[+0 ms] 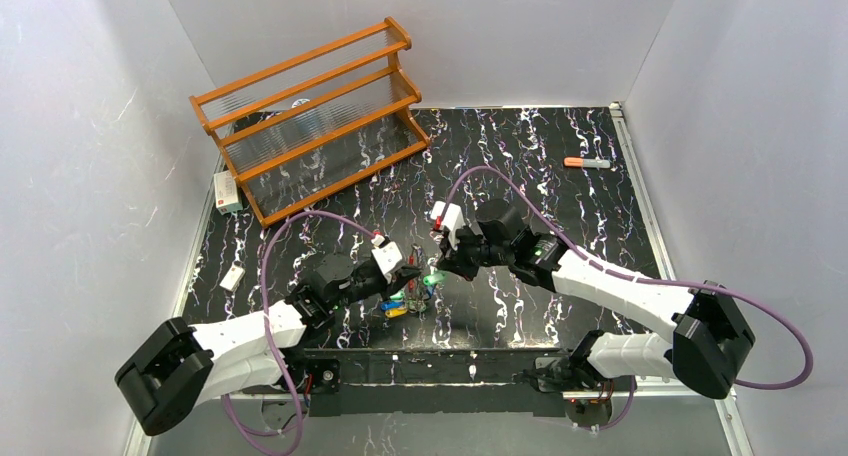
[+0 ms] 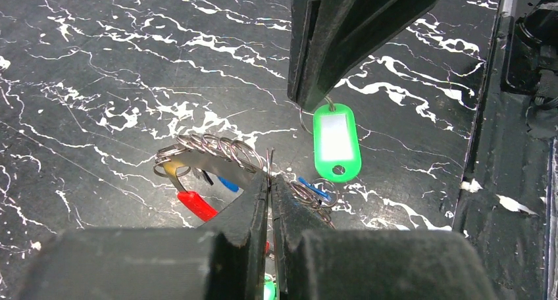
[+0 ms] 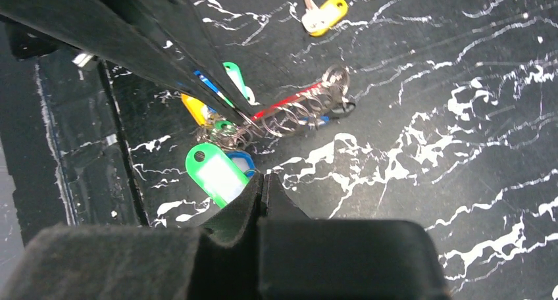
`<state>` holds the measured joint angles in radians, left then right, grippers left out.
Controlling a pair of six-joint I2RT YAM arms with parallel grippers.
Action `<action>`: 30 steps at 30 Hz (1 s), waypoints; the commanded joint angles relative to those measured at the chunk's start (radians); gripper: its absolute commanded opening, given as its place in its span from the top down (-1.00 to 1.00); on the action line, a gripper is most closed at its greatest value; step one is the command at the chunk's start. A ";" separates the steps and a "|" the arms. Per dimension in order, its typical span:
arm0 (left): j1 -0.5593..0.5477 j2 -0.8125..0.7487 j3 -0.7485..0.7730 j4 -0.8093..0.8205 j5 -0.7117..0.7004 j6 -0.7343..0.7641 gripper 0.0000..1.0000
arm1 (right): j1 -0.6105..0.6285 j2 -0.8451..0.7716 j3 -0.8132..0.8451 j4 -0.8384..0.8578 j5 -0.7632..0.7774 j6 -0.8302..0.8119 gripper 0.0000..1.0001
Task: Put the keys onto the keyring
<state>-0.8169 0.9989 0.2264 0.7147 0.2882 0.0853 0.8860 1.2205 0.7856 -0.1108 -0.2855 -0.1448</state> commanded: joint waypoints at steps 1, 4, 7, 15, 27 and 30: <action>-0.003 0.011 0.005 0.080 0.038 -0.007 1.00 | 0.014 -0.029 -0.002 0.068 -0.067 -0.035 0.97; -0.002 0.015 0.005 0.084 0.045 -0.005 1.00 | 0.015 -0.021 -0.002 0.084 -0.097 -0.023 0.97; -0.003 0.017 0.006 0.087 0.056 -0.002 1.00 | 0.018 -0.007 0.004 0.097 -0.120 -0.010 0.97; -0.003 0.012 0.005 0.089 0.088 -0.004 1.00 | 0.021 0.013 0.020 0.137 -0.119 0.001 0.97; -0.002 0.000 -0.001 0.088 0.103 -0.018 1.00 | 0.022 0.041 0.033 0.126 -0.060 0.006 0.97; -0.003 -0.001 -0.002 0.088 0.102 -0.018 1.00 | 0.022 0.028 0.025 0.132 -0.037 0.017 0.97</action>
<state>-0.8169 1.0210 0.2245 0.7551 0.3717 0.0727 0.9039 1.2633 0.7860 -0.0196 -0.3637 -0.1478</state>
